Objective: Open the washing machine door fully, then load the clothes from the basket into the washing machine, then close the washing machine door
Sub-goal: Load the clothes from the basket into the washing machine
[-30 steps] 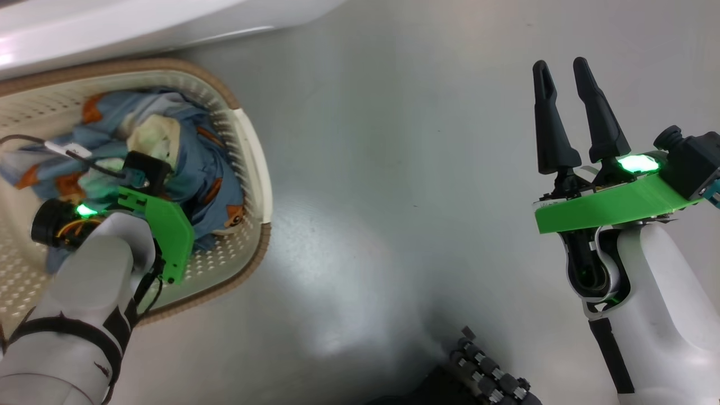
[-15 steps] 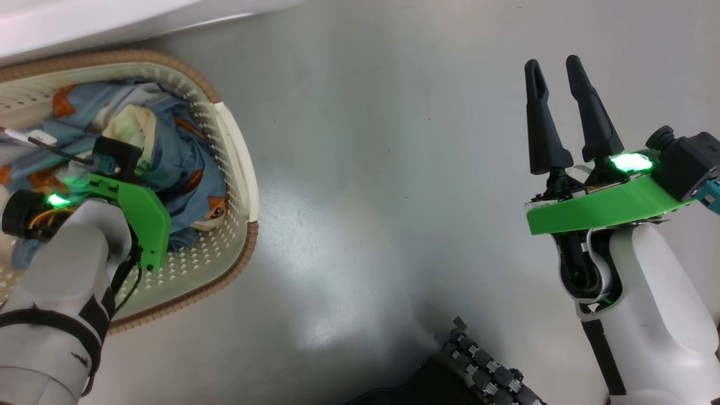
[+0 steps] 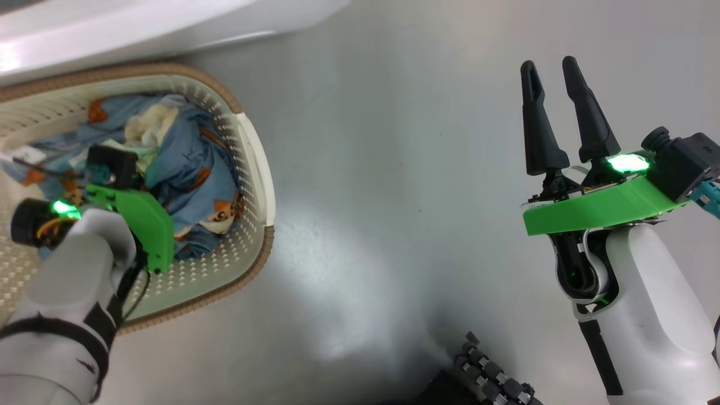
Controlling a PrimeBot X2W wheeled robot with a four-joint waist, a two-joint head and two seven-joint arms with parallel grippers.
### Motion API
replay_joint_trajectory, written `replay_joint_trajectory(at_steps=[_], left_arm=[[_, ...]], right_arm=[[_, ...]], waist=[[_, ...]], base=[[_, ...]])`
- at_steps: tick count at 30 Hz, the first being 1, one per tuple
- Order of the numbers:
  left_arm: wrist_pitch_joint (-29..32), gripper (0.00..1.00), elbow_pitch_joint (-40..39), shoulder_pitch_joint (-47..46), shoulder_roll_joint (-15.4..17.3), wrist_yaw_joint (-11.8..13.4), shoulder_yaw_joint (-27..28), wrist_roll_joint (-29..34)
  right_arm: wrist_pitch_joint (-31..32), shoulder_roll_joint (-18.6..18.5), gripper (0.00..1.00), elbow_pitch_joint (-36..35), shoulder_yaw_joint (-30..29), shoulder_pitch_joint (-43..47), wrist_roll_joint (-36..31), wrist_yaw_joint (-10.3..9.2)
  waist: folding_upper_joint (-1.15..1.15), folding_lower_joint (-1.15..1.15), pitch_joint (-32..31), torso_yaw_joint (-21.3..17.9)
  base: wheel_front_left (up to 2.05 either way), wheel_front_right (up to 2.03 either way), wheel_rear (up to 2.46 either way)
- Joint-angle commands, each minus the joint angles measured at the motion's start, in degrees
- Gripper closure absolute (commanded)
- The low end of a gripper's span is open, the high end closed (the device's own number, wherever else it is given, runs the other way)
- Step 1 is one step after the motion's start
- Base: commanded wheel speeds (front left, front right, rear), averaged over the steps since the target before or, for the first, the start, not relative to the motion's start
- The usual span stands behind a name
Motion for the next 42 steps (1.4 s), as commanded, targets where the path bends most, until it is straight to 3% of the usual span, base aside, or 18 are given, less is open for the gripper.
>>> replay_joint_trajectory(at_steps=[1, 9, 26, 42], left_arm=[[-1.53, 1.0, -0.29, 2.44, 0.58, -0.51, 1.21, -0.77], [-6.38, 1.0, -1.49, 6.21, -0.95, -1.38, 2.23, -4.15], [-9.74, 1.0, -16.53, 17.26, -1.05, -1.44, 1.34, -16.62], [-9.8, 1.0, -35.1, 30.57, -2.21, -1.45, 14.52, -12.47]], right_arm=[[-0.45, -0.53, 0.0, -0.82, 0.88, 1.61, -0.54, 0.42], [-0.45, -1.16, 0.0, -0.12, 0.8, 2.46, -0.43, 0.42], [-0.45, -4.73, 0.0, 3.5, 0.73, 6.8, 1.02, 0.42], [-0.45, -8.94, 0.0, 6.45, 1.93, 13.43, 3.03, 0.42]], waist=[[0.0, 0.0, -2.07, 1.0], [0.0, 0.0, -7.13, 3.08], [0.0, 0.0, -22.25, 10.12], [0.0, 0.0, -37.78, 17.16]], base=[[0.0, 0.0, 0.0], [0.0, 0.0, 0.0], [0.0, 0.0, 0.0], [0.0, 0.0, 0.0]])
